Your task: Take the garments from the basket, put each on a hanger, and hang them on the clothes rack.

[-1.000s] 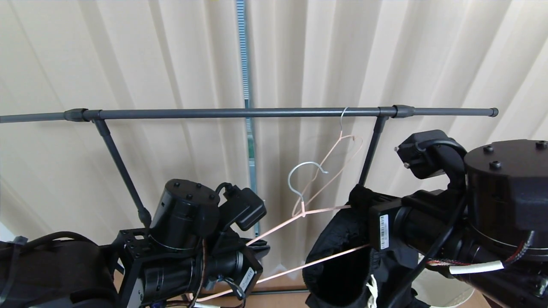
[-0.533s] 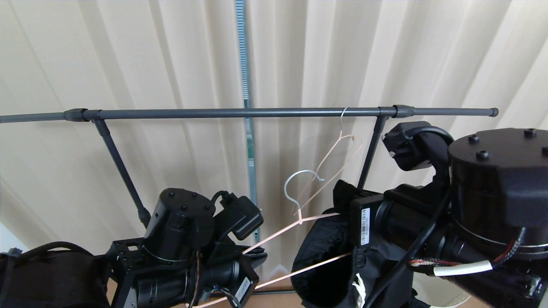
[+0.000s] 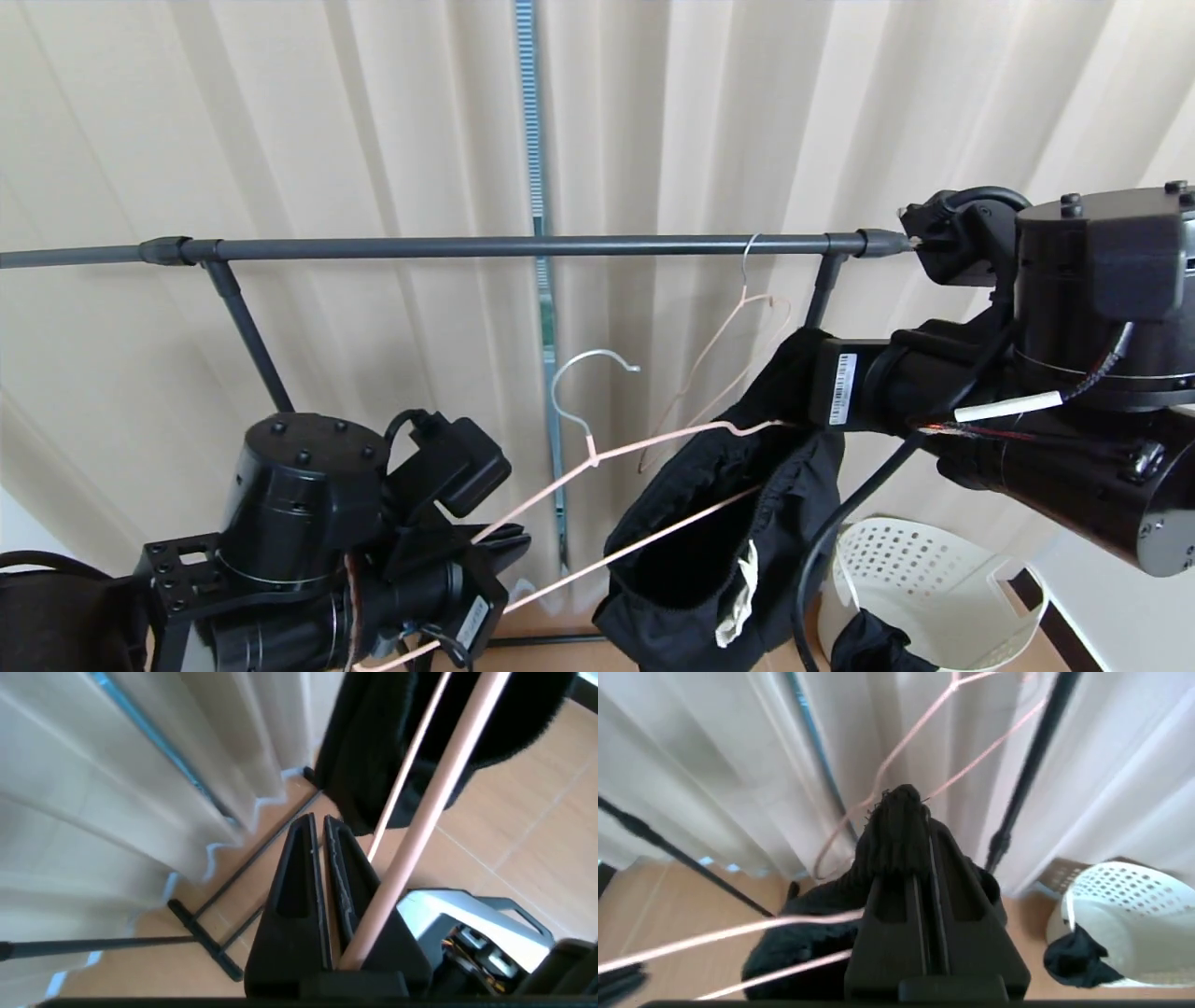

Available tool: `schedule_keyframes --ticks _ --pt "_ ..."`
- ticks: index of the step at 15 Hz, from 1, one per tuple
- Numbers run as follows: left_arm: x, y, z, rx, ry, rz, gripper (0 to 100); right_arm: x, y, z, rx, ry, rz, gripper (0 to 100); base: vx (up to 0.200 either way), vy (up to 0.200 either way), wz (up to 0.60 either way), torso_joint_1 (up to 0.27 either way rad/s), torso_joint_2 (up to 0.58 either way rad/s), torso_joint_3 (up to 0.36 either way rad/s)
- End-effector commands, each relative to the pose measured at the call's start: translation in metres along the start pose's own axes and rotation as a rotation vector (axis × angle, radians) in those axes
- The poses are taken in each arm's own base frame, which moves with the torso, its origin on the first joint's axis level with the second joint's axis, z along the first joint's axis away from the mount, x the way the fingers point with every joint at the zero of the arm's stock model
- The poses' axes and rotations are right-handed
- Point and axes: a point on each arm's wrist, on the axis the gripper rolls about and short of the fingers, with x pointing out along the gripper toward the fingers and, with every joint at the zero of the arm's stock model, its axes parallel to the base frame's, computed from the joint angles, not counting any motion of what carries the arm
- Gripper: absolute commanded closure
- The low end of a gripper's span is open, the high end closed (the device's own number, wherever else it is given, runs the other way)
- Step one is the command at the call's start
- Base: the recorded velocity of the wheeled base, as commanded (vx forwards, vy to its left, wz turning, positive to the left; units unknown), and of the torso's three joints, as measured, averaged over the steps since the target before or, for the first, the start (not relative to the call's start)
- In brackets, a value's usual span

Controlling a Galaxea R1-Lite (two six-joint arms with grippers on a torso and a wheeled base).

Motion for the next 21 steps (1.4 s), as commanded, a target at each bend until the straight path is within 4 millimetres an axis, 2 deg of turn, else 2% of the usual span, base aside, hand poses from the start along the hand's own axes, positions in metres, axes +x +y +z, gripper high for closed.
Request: schedule_keyframes --ticks 1,4,5,8,16,21 --pt "-0.008 0.012 0.006 -0.007 -0.037 0.045 100 0.0 -0.005 0.001 0.0 0.008 -0.018 100 0.0 0.0 0.0 0.0 0.0 0.0" --pt "-0.002 0.013 0.016 -0.001 -0.058 0.048 100 -0.01 0.006 -0.004 -0.02 0.026 0.035 100 0.0 0.0 0.0 0.0 0.0 0.0" --pt "0.006 0.005 0.02 0.015 -0.057 0.023 100 -0.013 0.014 -0.007 -0.029 0.035 0.063 100 0.0 0.0 0.0 0.0 0.0 0.0" --pt "0.014 -0.005 0.021 0.036 -0.04 0.013 100 -0.027 0.031 -0.014 -0.029 0.043 0.148 100 0.0 0.0 0.0 0.0 0.0 0.0" --pt "0.013 -0.015 0.02 0.049 -0.061 -0.019 100 -0.048 0.057 -0.011 0.008 0.035 0.268 100 0.0 0.0 0.0 0.0 0.0 0.0" --pt "0.011 -0.022 0.014 0.061 -0.06 -0.039 100 -0.047 0.068 -0.011 0.011 0.034 0.291 100 0.0 0.0 0.0 0.0 0.0 0.0"
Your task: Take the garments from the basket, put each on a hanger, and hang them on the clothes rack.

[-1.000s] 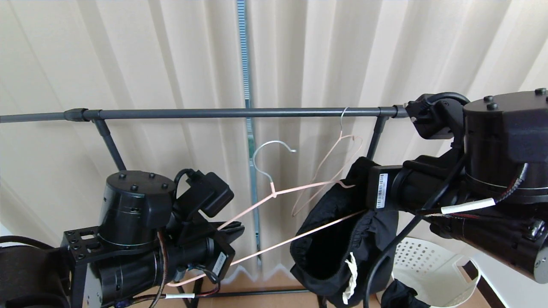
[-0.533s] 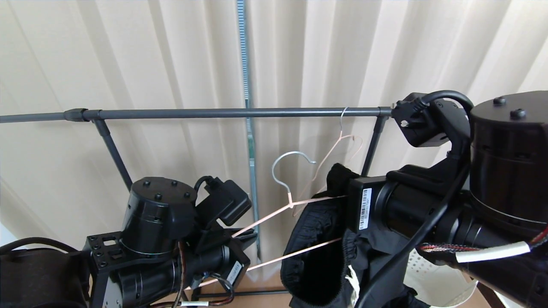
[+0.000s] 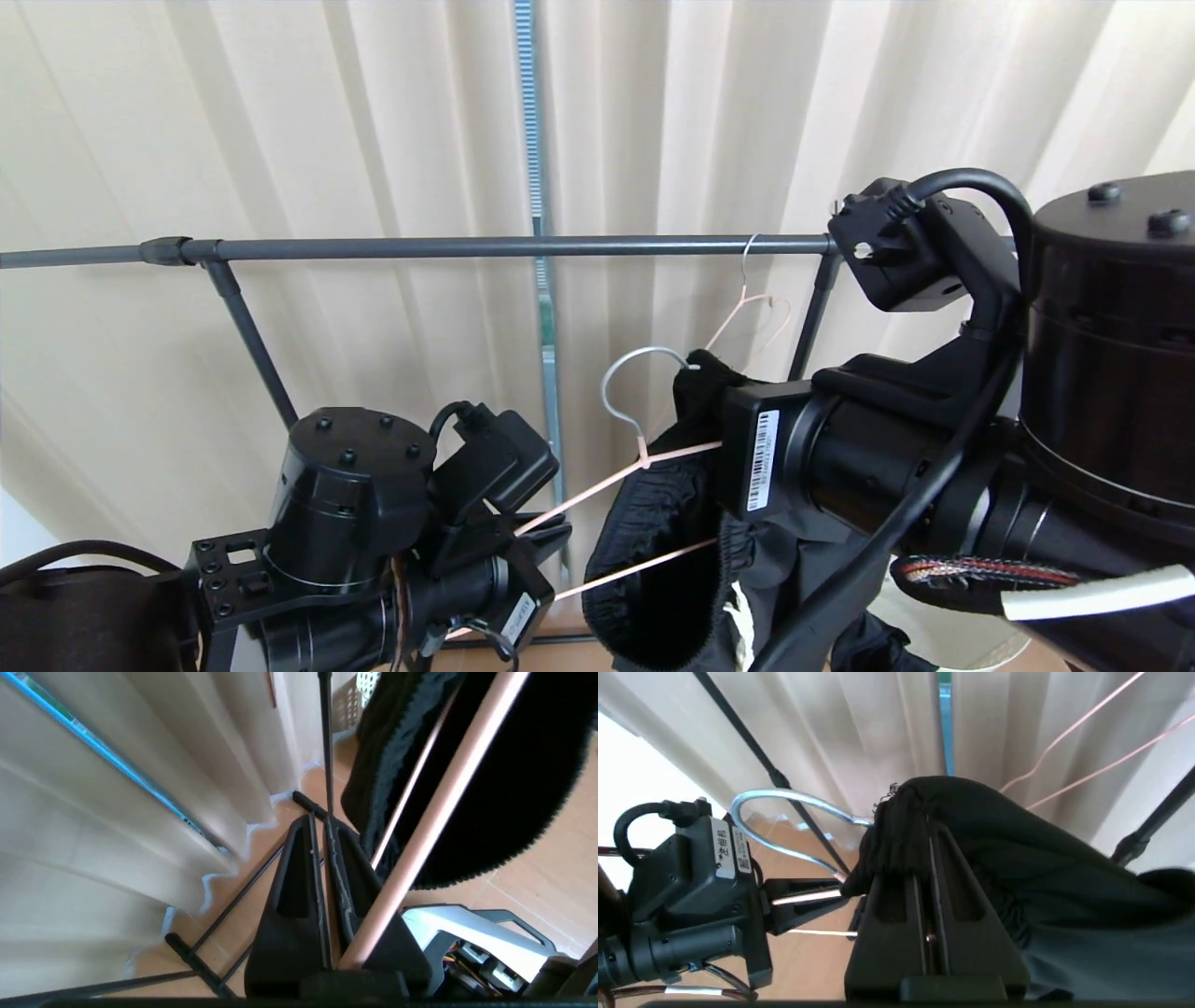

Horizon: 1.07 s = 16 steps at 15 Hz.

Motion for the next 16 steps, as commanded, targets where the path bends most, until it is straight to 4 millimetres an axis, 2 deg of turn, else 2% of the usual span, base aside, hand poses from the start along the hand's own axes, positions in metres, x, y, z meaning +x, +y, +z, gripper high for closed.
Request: schedule_keyframes --ticks 1,5,6,11,16 --pt "-0.001 -0.002 -0.003 0.002 -0.004 -0.004 100 0.004 0.003 -0.003 -0.008 0.011 -0.001 100 0.0 0.0 0.0 0.0 0.0 0.0" --pt "-0.005 -0.001 -0.003 -0.001 -0.034 0.0 100 0.006 0.001 -0.006 0.002 0.018 -0.011 100 0.0 0.0 0.0 0.0 0.0 0.0" --pt "-0.006 -0.001 -0.002 -0.001 -0.038 0.001 100 0.006 -0.001 -0.004 0.006 0.013 -0.019 0 0.0 0.0 0.0 0.0 0.0 0.0" --pt "-0.008 -0.001 0.0 0.0 -0.053 0.001 100 0.007 -0.021 0.006 0.04 -0.014 -0.072 0 0.0 0.0 0.0 0.0 0.0 0.0" --pt "-0.009 -0.006 0.003 0.011 -0.087 -0.017 100 0.018 -0.023 0.002 0.028 0.0 -0.104 0 0.0 0.0 0.0 0.0 0.0 0.0"
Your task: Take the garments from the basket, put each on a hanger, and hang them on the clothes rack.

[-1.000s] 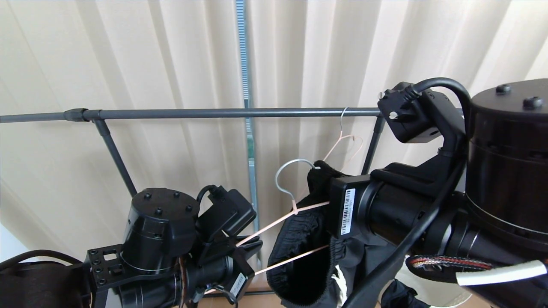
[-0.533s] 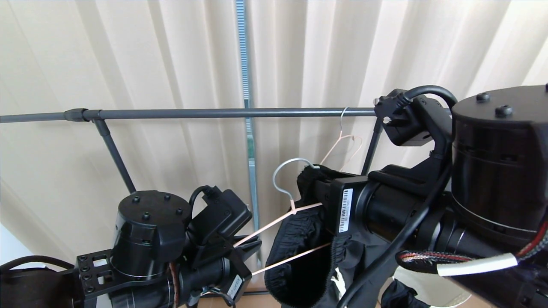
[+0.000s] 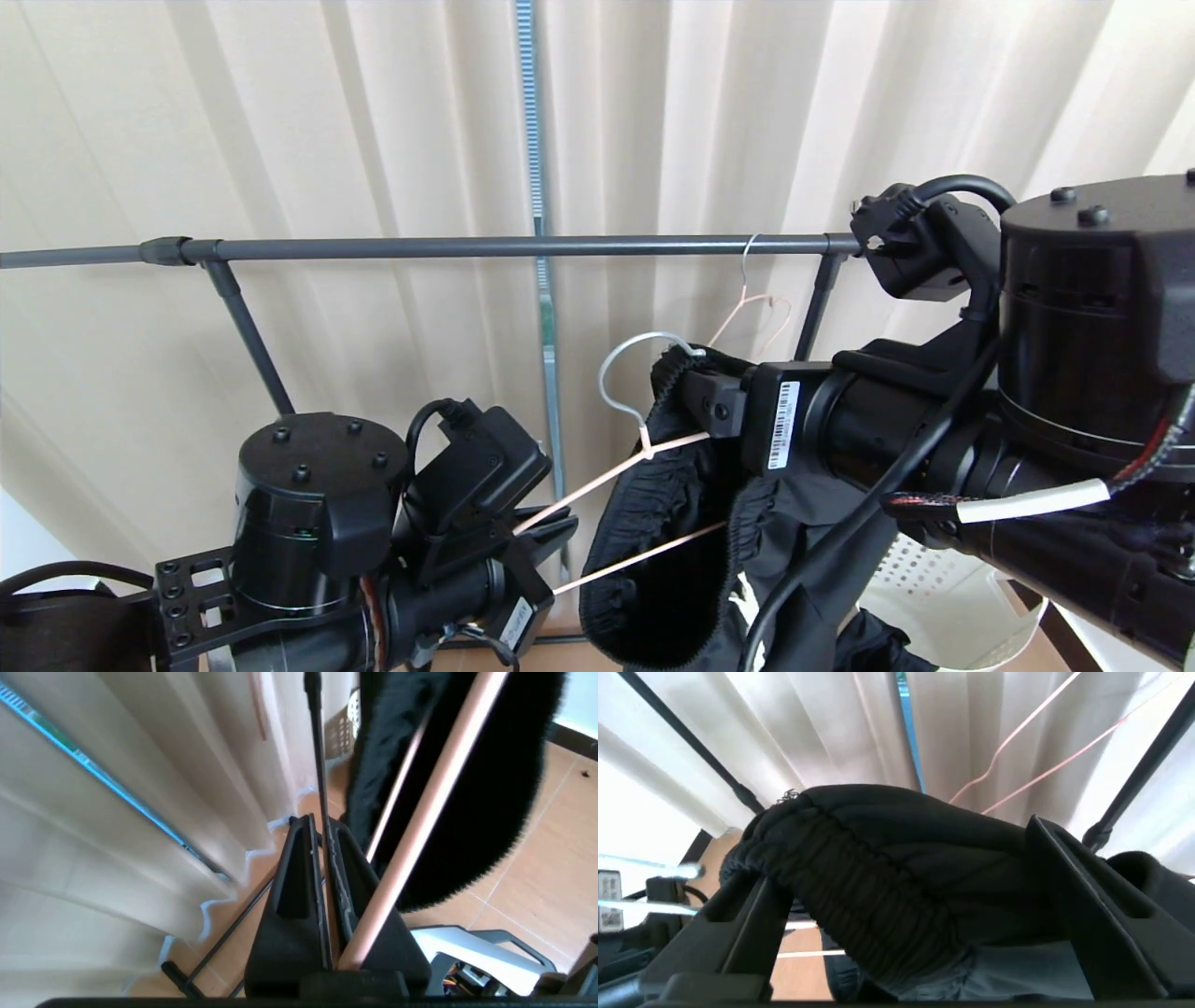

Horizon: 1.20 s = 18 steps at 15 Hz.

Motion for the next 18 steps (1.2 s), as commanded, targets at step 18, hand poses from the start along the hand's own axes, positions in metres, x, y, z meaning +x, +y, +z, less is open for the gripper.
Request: schedule_keyframes --ticks 18 --pt "0.012 0.017 -0.011 -0.063 0.002 0.073 100 -0.018 -0.013 -0.013 -0.14 0.037 0.031 0 0.0 0.0 0.0 0.0 0.0 0.0"
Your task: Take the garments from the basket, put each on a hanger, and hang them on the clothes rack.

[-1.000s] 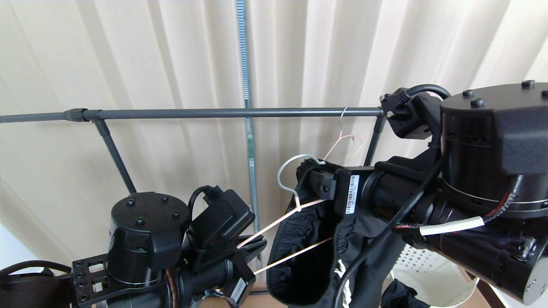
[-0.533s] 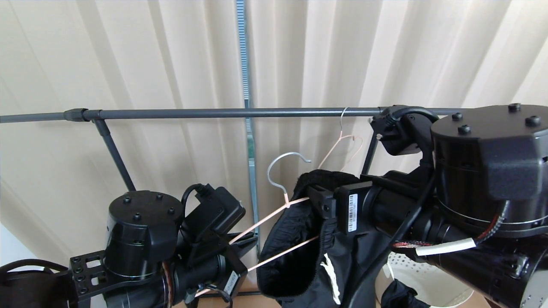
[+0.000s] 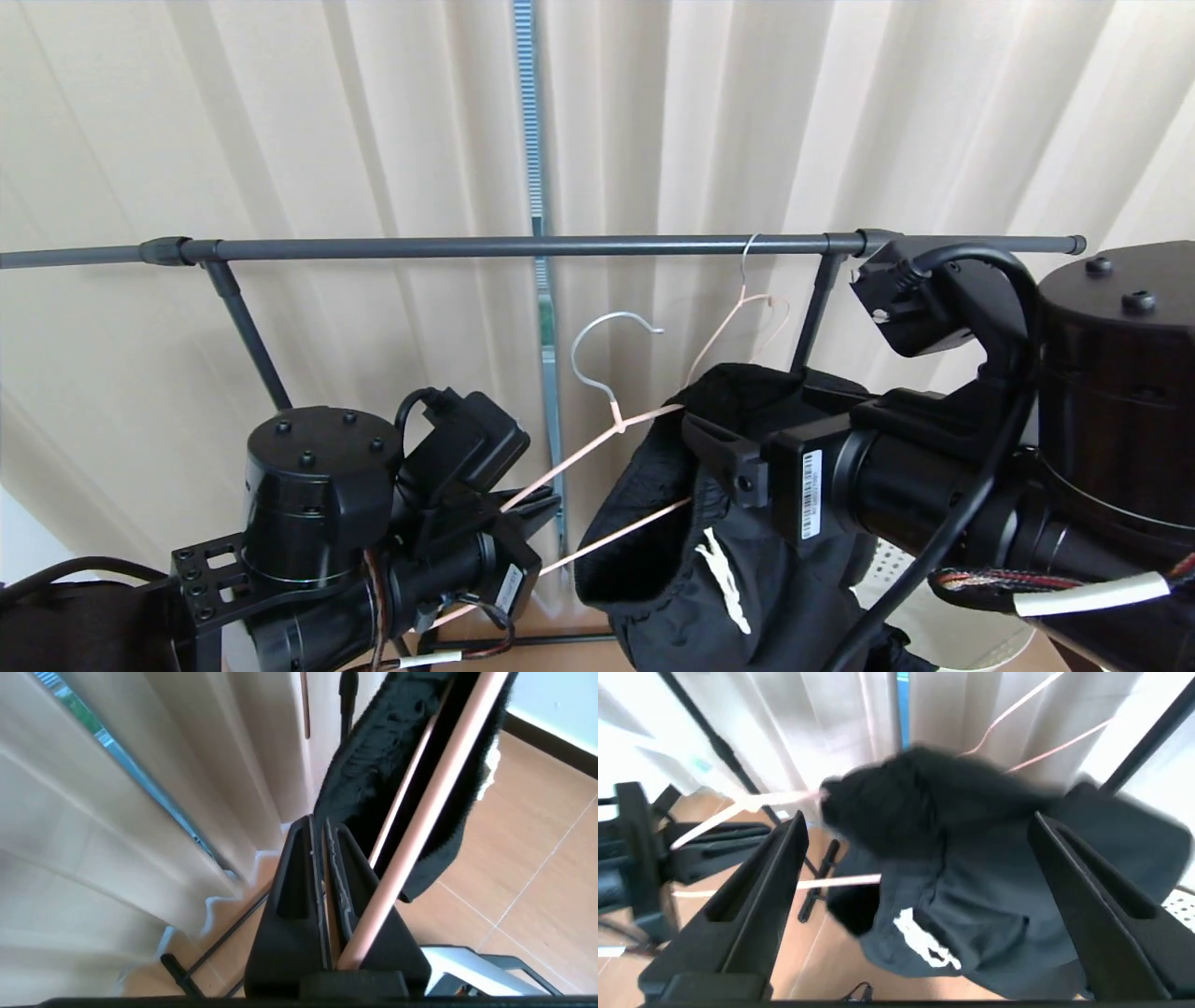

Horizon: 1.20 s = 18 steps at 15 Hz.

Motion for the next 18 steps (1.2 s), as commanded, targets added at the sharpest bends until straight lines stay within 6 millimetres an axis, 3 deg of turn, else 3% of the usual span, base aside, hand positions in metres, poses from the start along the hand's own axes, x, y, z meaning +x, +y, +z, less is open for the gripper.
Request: schedule_keyframes --ticks 1,3,4,7,10,13,14,18 --pt "0.002 0.001 -0.003 0.001 0.013 0.001 100 -0.009 -0.004 0.004 0.002 -0.012 0.032 0 0.0 0.0 0.0 0.0 0.0 0.0" --pt "0.001 0.001 -0.004 0.001 0.014 -0.001 100 -0.013 -0.006 0.005 -0.009 -0.014 0.058 0 0.0 0.0 0.0 0.0 0.0 0.0" --pt "-0.001 0.001 -0.006 0.003 0.017 -0.004 100 -0.026 -0.014 0.011 -0.063 -0.034 0.105 0 0.0 0.0 0.0 0.0 0.0 0.0" --pt "-0.011 -0.001 -0.011 0.01 0.014 -0.057 100 -0.042 -0.05 0.024 -0.276 -0.047 0.207 0 0.0 0.0 0.0 0.0 0.0 0.0" --pt "-0.018 -0.002 -0.015 0.025 0.013 -0.099 100 -0.046 -0.077 0.021 -0.497 0.06 0.331 0 0.0 0.0 0.0 0.0 0.0 0.0" --pt "-0.02 -0.003 -0.02 0.059 0.026 -0.123 100 -0.033 -0.094 0.01 -0.646 0.189 0.441 0 0.0 0.0 0.0 0.0 0.0 0.0" --pt "-0.022 -0.004 -0.025 0.087 0.036 -0.148 100 -0.017 -0.104 0.001 -0.751 0.256 0.488 0 0.0 0.0 0.0 0.0 0.0 0.0" --pt "-0.024 -0.009 -0.033 0.116 0.058 -0.181 100 0.015 -0.102 -0.012 -0.846 0.358 0.662 0 0.0 0.0 0.0 0.0 0.0 0.0"
